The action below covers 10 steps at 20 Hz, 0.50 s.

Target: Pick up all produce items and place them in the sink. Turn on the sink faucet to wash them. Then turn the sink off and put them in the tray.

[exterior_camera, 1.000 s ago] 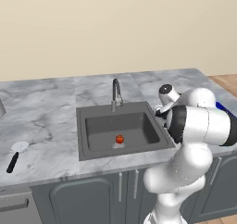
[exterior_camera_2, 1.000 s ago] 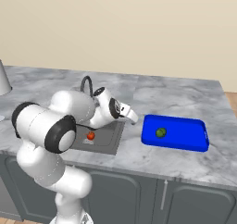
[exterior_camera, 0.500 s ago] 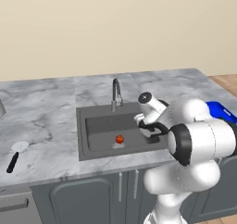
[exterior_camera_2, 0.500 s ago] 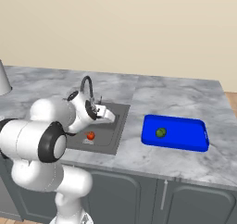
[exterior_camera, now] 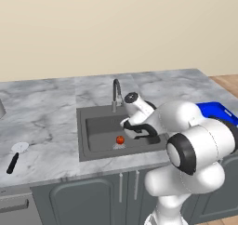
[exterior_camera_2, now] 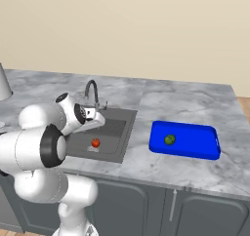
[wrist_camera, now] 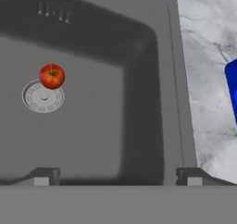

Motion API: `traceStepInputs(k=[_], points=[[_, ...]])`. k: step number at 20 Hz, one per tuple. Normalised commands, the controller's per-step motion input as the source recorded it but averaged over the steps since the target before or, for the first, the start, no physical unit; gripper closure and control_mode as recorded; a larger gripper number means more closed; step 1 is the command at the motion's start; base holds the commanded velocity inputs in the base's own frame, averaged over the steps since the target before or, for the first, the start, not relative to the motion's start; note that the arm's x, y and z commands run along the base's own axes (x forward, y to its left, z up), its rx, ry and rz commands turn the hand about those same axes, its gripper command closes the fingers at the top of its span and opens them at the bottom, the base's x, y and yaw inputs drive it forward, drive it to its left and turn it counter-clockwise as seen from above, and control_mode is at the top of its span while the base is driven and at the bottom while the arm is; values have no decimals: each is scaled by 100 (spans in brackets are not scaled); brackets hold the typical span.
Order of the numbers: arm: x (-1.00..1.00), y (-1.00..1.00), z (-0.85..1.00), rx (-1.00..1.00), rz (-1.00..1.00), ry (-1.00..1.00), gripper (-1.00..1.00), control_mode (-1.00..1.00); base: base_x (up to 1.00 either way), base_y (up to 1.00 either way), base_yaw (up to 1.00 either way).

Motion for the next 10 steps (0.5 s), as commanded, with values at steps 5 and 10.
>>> traceStepInputs(k=[5,10], points=[[0,28,-10,0,8,6,-100,-100,0,0,0],[1,8,-16,0,3,7,-100,-100,0,0,0]])
